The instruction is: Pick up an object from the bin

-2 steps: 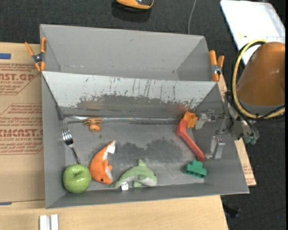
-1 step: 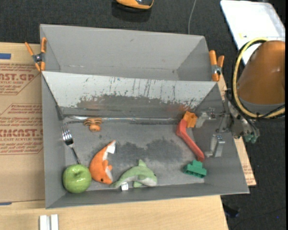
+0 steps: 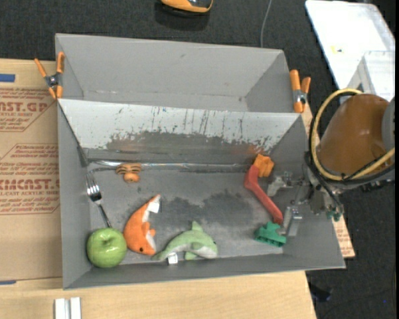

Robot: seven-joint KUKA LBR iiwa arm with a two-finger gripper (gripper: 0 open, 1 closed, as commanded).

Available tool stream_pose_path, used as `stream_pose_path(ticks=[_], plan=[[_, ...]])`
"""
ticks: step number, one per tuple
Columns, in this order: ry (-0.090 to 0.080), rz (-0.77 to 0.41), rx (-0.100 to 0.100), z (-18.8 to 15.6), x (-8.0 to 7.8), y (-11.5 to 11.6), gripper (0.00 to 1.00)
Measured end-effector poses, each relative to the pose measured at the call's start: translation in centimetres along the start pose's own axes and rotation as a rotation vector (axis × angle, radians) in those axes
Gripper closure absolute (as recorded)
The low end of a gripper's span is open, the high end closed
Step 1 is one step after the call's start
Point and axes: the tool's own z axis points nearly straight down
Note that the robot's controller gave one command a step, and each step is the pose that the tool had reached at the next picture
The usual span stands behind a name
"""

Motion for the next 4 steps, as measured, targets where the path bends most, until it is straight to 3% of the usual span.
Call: stream_pose_path(ticks=[2,3,4], plan=[[0.004,-0.022,0.0,2.4,1.6,-1.7,0.0],[-0.002,0.26,0.0,7.9,1.7,-1.9,0.0],[-0.004,-0.118,0.002,7.6,2.1,-1.9,1.0]])
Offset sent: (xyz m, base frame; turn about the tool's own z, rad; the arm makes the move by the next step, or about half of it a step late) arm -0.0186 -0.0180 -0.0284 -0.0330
